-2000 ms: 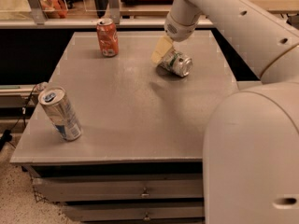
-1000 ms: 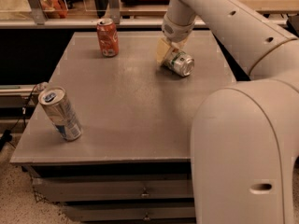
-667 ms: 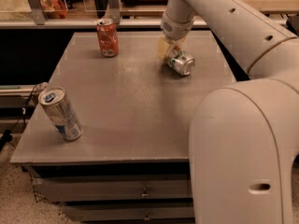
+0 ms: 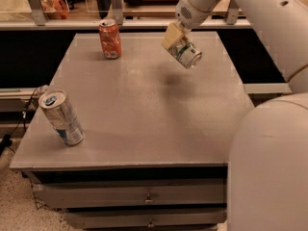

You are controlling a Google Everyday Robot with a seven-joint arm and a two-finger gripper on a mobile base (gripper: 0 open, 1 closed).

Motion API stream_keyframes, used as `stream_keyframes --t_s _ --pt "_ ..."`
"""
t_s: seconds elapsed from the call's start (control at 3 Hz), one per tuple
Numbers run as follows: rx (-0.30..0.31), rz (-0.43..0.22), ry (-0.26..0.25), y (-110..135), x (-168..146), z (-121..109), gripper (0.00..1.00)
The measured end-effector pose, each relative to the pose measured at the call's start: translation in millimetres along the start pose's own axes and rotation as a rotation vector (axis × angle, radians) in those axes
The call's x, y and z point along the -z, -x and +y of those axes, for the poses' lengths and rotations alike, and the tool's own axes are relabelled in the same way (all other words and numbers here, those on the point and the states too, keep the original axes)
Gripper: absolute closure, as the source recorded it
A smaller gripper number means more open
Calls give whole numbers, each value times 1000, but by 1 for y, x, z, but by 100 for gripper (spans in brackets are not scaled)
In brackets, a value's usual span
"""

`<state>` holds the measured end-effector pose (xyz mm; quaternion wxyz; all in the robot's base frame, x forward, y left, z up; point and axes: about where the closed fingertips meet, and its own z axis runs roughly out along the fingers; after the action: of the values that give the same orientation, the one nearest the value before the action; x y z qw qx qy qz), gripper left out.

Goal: Place 7up can upright

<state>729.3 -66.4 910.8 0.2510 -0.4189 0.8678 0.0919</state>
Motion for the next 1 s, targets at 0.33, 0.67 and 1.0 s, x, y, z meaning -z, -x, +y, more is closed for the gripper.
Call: stream_keyframes --t_s 0.33,0.67,1.0 --pt "96 -318 119 7 39 6 100" --pt "122 -569 191 -6 70 7 100" --pt "107 -790 236 -34 91 5 100"
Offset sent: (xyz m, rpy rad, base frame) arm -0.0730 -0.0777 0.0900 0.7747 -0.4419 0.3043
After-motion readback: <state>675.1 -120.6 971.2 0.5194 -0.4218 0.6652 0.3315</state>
